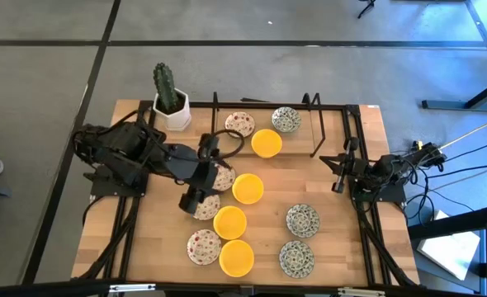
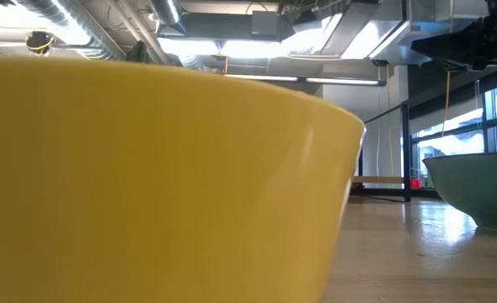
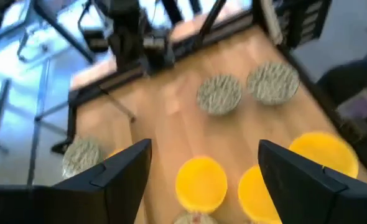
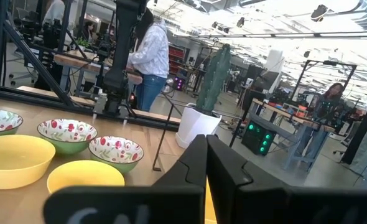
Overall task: Pick & Place Mini bowls
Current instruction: Stack the yellow bowl on the yellow bowl on the shelf
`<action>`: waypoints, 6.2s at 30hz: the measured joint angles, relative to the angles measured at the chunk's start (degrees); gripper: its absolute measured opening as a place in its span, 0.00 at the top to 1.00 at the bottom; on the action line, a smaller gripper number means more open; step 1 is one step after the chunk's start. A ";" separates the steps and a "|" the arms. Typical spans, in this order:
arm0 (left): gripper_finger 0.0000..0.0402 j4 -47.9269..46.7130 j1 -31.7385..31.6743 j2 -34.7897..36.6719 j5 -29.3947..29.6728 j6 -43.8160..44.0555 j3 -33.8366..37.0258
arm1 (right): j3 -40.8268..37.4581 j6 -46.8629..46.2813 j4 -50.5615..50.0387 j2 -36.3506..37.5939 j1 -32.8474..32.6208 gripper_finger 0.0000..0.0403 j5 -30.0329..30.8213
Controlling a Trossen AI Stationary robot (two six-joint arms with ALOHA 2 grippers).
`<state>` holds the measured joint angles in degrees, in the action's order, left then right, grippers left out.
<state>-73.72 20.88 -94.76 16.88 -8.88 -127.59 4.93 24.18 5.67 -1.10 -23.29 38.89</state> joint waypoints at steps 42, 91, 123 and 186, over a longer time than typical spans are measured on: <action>0.99 80.63 -8.17 62.08 -14.43 -7.96 97.26 | 1.47 -9.73 -0.98 0.00 0.00 0.98 -16.18; 0.64 103.39 -7.30 68.98 4.30 -6.74 120.30 | 3.82 -7.67 5.86 -11.43 0.13 0.98 -25.00; 0.43 107.22 -0.97 69.33 -0.69 -10.81 120.28 | 3.80 -7.65 5.16 -11.43 0.13 0.98 -24.96; 0.51 106.84 -1.00 69.34 -1.48 -10.39 120.28 | 3.80 -8.72 5.02 -11.41 0.15 0.98 -18.03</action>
<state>33.12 19.88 -25.42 15.40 -19.27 -7.31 8.73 15.46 10.69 -12.51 -23.14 20.86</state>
